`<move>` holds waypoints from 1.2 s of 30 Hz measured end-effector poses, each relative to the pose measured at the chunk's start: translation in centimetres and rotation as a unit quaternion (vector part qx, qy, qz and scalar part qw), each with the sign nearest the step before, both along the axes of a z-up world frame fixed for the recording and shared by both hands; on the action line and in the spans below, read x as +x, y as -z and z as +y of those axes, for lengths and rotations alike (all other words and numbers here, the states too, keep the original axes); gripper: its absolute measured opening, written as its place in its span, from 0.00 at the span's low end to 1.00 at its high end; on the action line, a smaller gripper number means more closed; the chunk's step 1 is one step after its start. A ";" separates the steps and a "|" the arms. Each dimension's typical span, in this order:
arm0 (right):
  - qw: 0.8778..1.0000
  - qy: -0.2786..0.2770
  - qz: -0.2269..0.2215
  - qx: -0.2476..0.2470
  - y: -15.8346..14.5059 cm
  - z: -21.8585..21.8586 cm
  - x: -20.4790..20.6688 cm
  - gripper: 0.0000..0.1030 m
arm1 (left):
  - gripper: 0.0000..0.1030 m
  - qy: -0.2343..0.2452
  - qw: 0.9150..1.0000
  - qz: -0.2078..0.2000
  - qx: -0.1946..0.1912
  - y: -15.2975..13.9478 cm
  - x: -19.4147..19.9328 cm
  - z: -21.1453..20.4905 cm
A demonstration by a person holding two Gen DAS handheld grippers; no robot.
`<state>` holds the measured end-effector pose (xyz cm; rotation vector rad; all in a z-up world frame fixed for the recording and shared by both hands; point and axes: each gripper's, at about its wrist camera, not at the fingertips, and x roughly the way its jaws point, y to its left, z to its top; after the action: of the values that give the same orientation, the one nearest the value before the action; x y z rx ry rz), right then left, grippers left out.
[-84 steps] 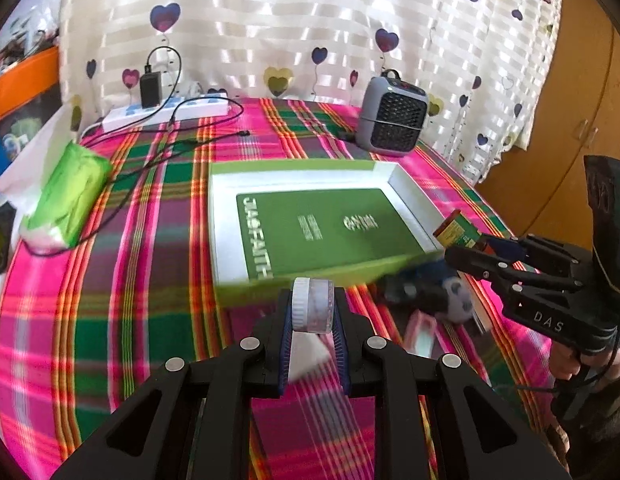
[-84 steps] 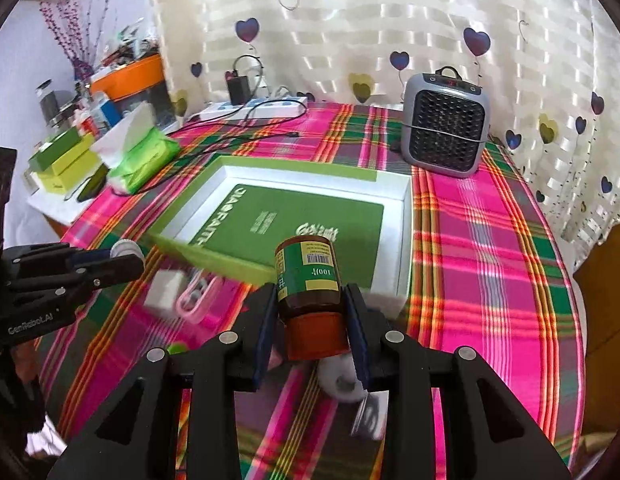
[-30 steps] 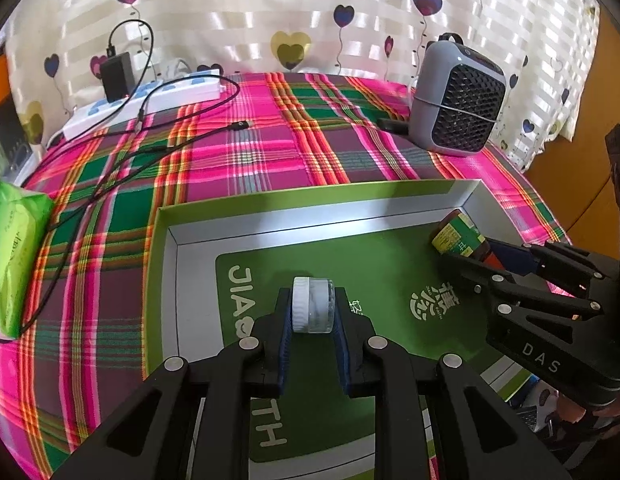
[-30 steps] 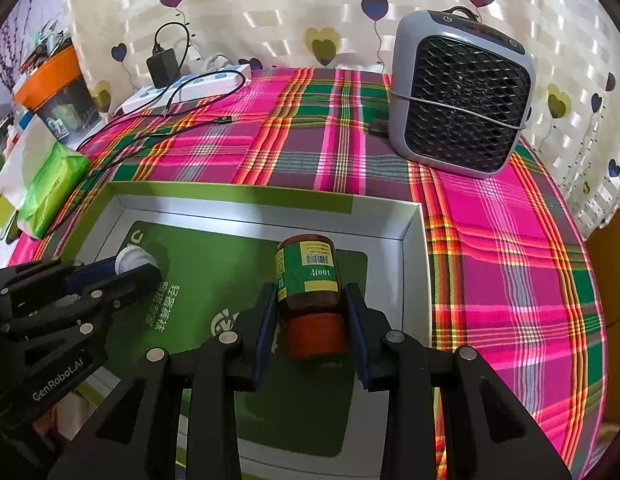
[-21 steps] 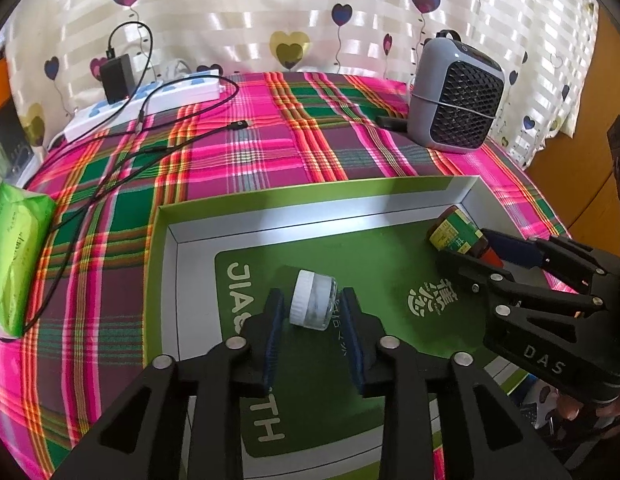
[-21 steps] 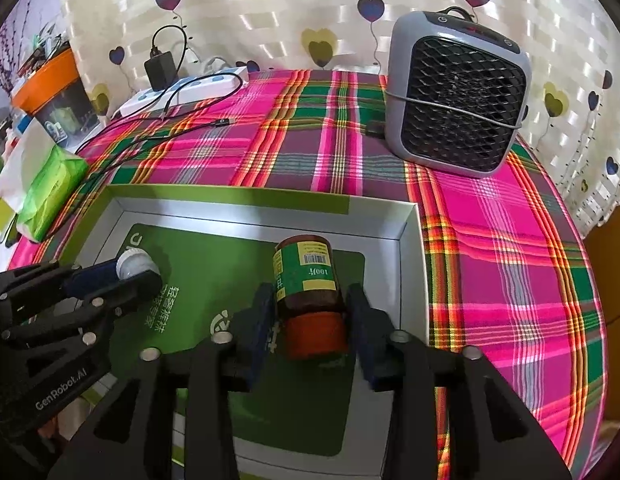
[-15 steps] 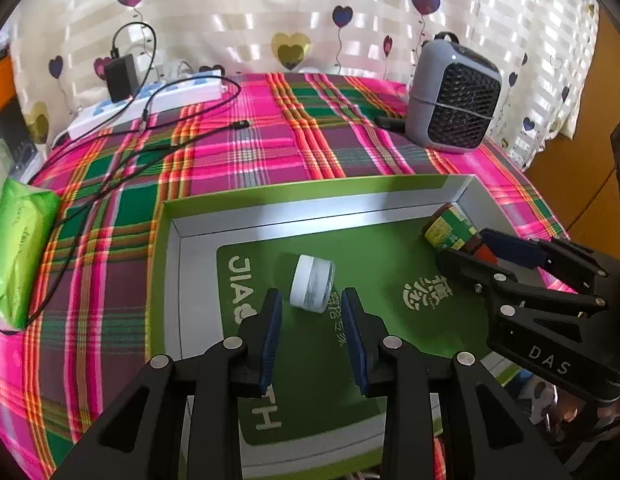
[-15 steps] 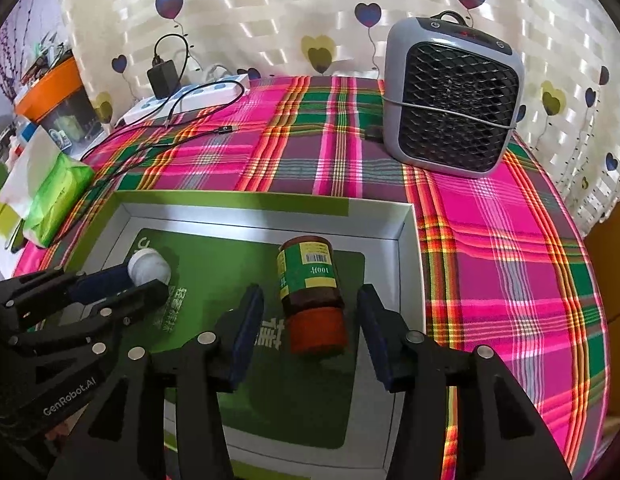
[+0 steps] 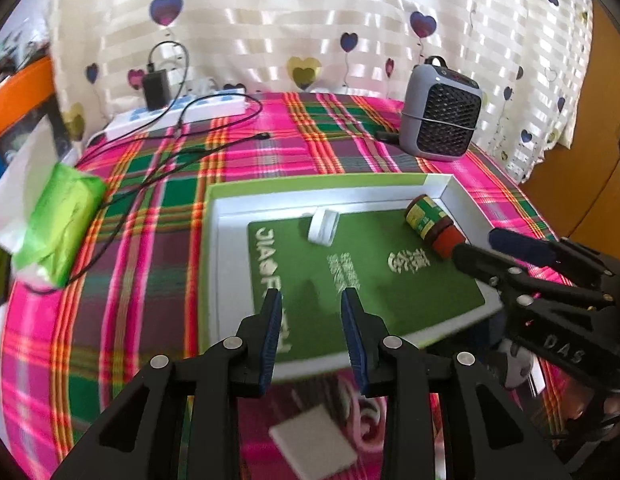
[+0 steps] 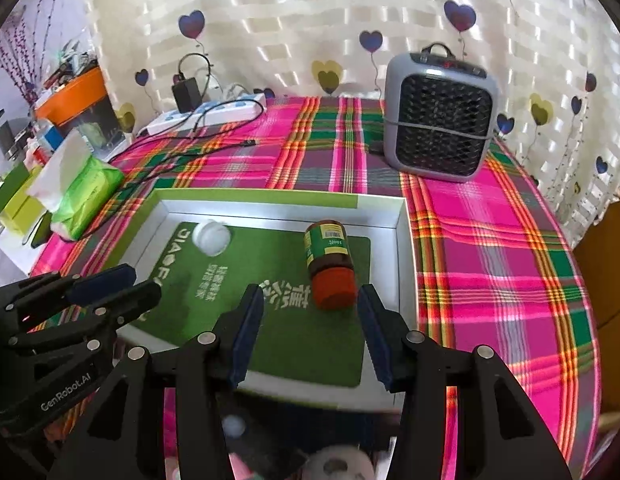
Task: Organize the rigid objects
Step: 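Open the right gripper to drop the bottle while the left releases the cap into the box, then withdraw both grippers from the box toward the remaining objects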
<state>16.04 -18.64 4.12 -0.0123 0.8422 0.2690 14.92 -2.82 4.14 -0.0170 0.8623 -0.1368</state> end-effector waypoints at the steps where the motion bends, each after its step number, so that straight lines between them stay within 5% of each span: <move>1: 1.000 0.001 -0.005 0.002 -0.3 0.0 -0.5 0.48 | 0.29 -0.002 1.000 -0.003 0.005 -0.1 -0.6 0.1; 36: 0.999 0.022 -0.021 0.017 0.5 -2.1 -9.5 0.48 | 0.29 -0.007 1.000 -0.011 -0.011 0.5 -9.9 1.2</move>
<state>6.56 -20.78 3.62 0.0317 0.7953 0.2414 5.01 -1.61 3.63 -0.0413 0.8378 -0.1326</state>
